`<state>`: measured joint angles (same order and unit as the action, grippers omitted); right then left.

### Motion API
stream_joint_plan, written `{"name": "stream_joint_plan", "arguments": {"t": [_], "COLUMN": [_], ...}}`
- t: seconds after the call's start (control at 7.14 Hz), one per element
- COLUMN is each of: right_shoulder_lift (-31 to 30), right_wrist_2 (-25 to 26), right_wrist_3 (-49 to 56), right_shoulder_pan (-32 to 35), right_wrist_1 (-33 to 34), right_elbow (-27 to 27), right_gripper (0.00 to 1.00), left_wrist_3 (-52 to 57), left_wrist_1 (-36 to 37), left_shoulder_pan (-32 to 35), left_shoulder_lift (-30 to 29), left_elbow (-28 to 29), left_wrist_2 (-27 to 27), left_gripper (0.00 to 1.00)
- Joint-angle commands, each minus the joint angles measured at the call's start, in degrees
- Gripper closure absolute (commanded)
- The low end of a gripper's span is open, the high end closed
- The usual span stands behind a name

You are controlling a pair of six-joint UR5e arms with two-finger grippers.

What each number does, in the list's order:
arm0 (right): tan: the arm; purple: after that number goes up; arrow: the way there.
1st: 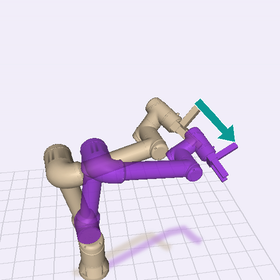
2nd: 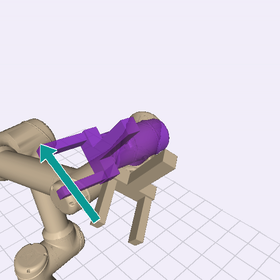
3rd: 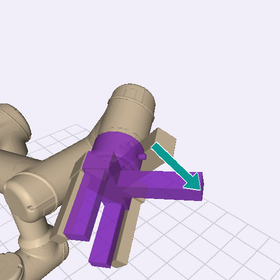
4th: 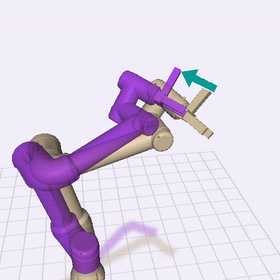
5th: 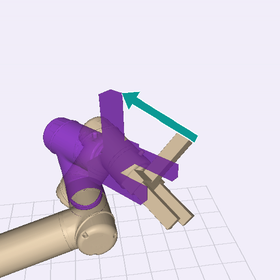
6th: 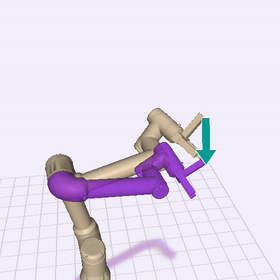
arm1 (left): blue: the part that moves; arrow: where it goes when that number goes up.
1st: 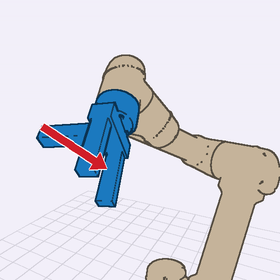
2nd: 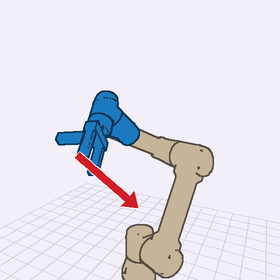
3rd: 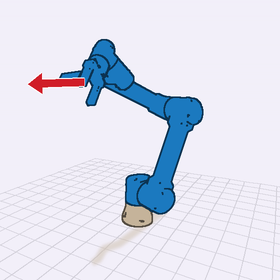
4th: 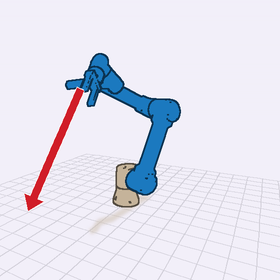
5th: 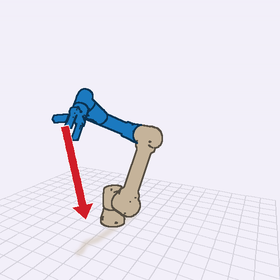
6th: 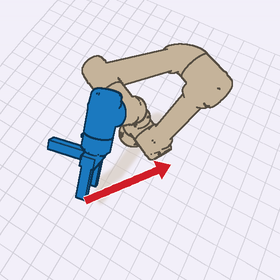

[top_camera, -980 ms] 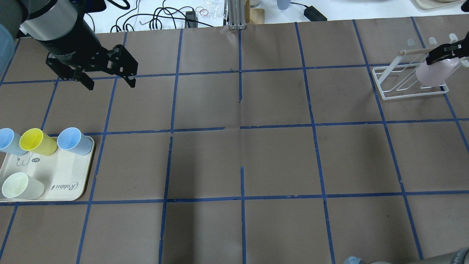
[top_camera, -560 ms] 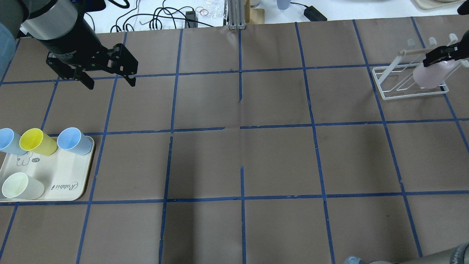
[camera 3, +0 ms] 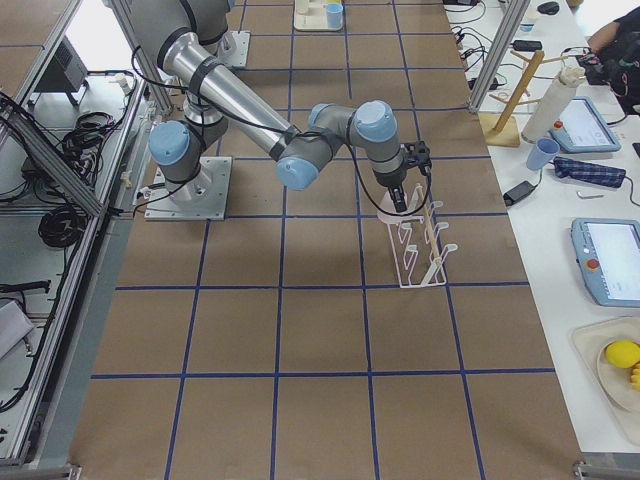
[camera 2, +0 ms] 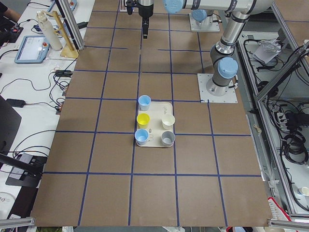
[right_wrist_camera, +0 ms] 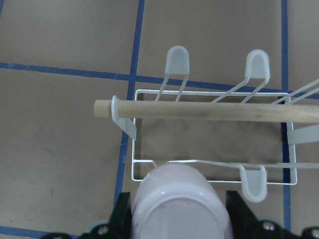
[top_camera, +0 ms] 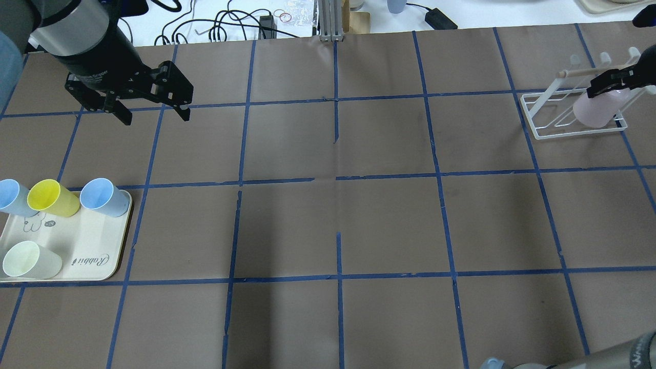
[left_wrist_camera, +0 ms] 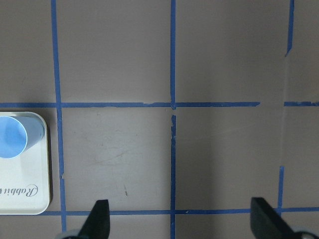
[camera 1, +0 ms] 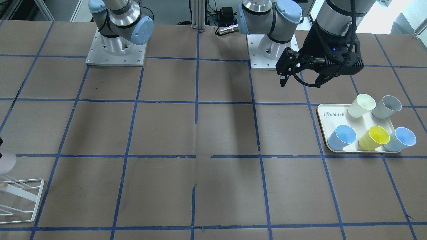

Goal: Transfer IKEA cup to right arm and place on rack

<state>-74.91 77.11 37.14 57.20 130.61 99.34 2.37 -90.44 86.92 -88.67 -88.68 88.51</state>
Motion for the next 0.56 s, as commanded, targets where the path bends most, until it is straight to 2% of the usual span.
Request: {"name": "stream_joint_plan", "arguments": {"t": [0.0, 0.42], "right_shoulder_lift": [0.8, 2.0], "right_wrist_2": [0.1, 0.1], "right_wrist_3": [-0.7, -0.8], "right_shoulder_pan": [0.1, 0.1], "right_wrist_1": [0.0, 0.1], "right_elbow": [0.0, 0.1], "right_gripper": [0.97, 0.96], "left_wrist_3": [0.0, 0.0], "left_wrist_1": [0.0, 0.1], "left_shoulder_pan": [0.0, 0.0], "left_shoulder_lift": [0.1, 0.1], "left_elbow": [-0.1, -0.4], "left_wrist_2": [0.0, 0.0], "left_gripper": [0.0, 0.0]}}
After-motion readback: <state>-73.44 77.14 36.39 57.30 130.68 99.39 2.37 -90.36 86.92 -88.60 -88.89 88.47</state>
